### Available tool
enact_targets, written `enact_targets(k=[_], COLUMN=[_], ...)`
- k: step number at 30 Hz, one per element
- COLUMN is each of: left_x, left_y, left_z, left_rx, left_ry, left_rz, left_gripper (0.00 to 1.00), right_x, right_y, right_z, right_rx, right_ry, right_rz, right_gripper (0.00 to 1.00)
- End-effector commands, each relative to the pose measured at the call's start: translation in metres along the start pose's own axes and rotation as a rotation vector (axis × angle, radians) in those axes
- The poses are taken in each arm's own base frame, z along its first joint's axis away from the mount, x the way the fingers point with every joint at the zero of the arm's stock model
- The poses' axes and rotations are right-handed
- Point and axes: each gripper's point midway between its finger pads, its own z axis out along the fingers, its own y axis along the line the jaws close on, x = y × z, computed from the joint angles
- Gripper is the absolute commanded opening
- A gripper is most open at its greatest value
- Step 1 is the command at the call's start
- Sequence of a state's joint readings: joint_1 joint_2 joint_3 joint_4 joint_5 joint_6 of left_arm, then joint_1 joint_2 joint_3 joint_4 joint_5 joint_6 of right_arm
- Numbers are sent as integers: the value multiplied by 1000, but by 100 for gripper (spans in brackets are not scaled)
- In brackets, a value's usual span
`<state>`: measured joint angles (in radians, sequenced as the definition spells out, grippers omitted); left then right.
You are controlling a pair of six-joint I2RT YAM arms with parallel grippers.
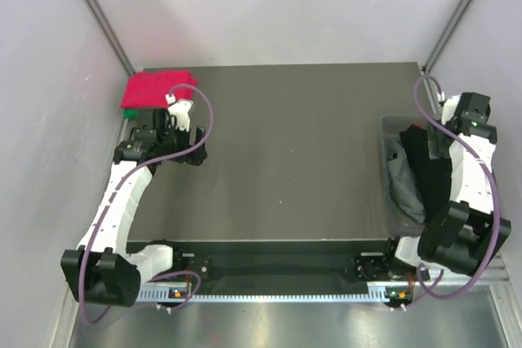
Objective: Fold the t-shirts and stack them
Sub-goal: Grab the tshirt from the pile
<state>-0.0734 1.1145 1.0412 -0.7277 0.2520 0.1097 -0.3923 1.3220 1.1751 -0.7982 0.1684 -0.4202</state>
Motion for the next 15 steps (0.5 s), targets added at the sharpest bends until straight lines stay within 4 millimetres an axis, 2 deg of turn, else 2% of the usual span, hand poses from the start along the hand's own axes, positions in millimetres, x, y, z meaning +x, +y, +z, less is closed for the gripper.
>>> enact_targets(k=[1,8,11,14,15], left_x=[0,7,7,5,6], left_y=[-3,1,-1,1,1], left_z=[1,11,6,1,1], left_rx=[27,16,17,-4,-4], left_ry=[6,14,-12,-36,-38], left_rz=[12,13,19,30,28], left_gripper=[89,87,86,86,86], right_x=[5,22,26,23,16], right_y=[-36,-48,-49,-47,-44], right_z=[-8,22,32,38,38], right_rx=[112,40,1,-68,-113], right_ry=[-46,-18,-10,-39,-74], right_rz=[41,99,112,131,147], right_gripper=[68,67,67,68,68])
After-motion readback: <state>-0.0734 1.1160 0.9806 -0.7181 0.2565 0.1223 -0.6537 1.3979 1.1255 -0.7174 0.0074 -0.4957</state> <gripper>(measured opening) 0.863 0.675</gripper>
